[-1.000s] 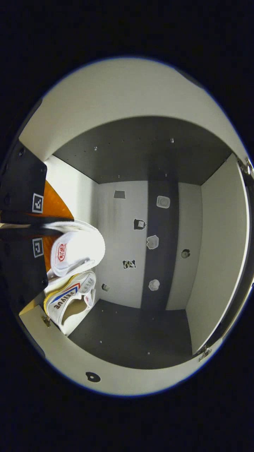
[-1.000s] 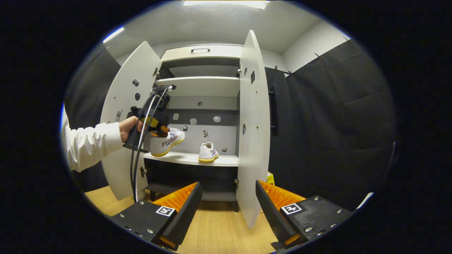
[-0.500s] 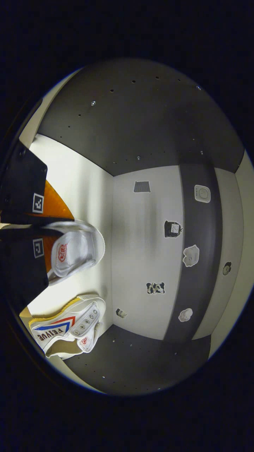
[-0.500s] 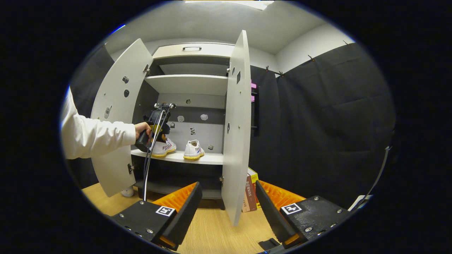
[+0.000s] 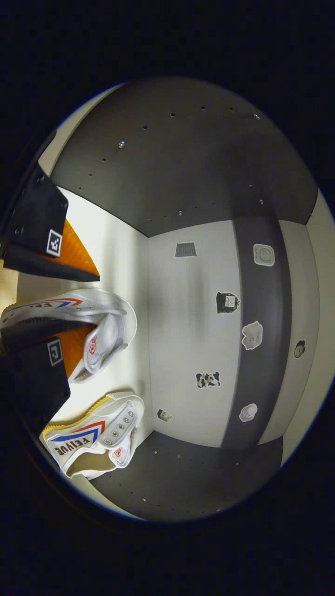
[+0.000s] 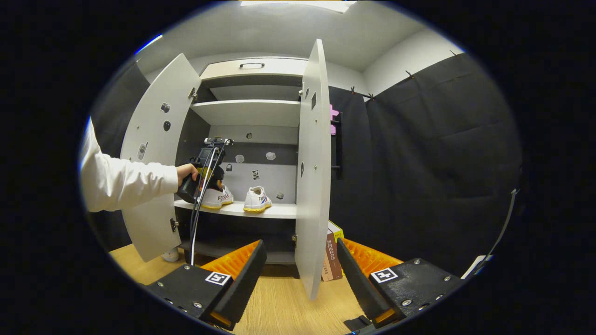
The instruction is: Grab one shoe with the right hand and put it into the shoe cabinet, grab the other shoe with the left hand and put it into the shoe cabinet; then close the right door with the right hand and the left door with the left hand.
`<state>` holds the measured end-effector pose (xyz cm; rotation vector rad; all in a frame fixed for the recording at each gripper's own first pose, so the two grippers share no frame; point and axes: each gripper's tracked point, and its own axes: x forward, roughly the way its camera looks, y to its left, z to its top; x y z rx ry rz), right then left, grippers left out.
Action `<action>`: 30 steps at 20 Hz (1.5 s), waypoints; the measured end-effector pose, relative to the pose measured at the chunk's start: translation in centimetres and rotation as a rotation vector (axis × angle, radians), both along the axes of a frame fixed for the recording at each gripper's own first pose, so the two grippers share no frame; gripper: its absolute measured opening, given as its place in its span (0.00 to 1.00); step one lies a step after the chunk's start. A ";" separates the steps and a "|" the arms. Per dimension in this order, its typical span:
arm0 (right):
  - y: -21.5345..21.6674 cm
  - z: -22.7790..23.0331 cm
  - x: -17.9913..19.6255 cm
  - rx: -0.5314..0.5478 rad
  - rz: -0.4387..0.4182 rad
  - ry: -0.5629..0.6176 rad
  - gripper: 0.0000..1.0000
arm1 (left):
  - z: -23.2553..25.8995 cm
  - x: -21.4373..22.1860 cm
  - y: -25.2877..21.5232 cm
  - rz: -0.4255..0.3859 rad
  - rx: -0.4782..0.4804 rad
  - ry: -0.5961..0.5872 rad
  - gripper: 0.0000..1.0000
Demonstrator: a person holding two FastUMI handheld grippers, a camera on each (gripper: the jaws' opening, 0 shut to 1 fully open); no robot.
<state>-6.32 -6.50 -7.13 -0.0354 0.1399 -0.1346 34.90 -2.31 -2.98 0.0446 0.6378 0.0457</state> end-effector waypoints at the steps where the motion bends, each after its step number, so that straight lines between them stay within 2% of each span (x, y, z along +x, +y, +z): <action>1: 0.1 0.0 0.0 0.006 0.003 -0.001 0.93 | 0.4 -0.3 -0.1 -0.005 0.005 -0.016 0.57; 2: 0.0 0.0 0.1 0.011 0.006 -0.004 0.93 | 1.0 -0.6 0.2 -0.009 0.019 -0.036 0.70; 4: 0.1 0.0 0.2 0.017 0.013 -0.009 0.93 | 2.6 -1.6 0.0 -0.035 0.031 -0.087 0.87; 7: 0.4 0.1 0.3 0.023 0.034 -0.015 0.93 | 5.5 -4.2 -0.1 -0.063 0.013 -0.163 0.88; 10: 1.1 0.3 0.6 0.030 0.068 -0.021 0.94 | 8.7 -7.7 0.0 -0.082 -0.020 -0.248 0.97; 15: 2.9 0.0 1.0 0.049 0.128 -0.016 0.93 | 13.0 -15.1 0.1 -0.114 -0.064 -0.380 0.96; 19: 4.2 0.5 1.5 0.074 0.175 -0.021 0.94 | 14.0 -21.6 0.3 -0.106 -0.111 -0.446 0.96; 22: 4.5 1.0 1.4 0.076 0.185 -0.039 0.93 | 13.8 -25.7 0.5 -0.093 -0.141 -0.484 0.96; 24: 4.4 1.0 1.2 0.091 0.185 -0.034 0.93 | 13.4 -28.4 1.2 -0.065 -0.129 -0.509 0.96; 30: 2.6 1.1 0.3 0.067 0.142 -0.032 0.93 | 9.2 -35.3 2.0 -0.006 -0.127 -0.537 0.95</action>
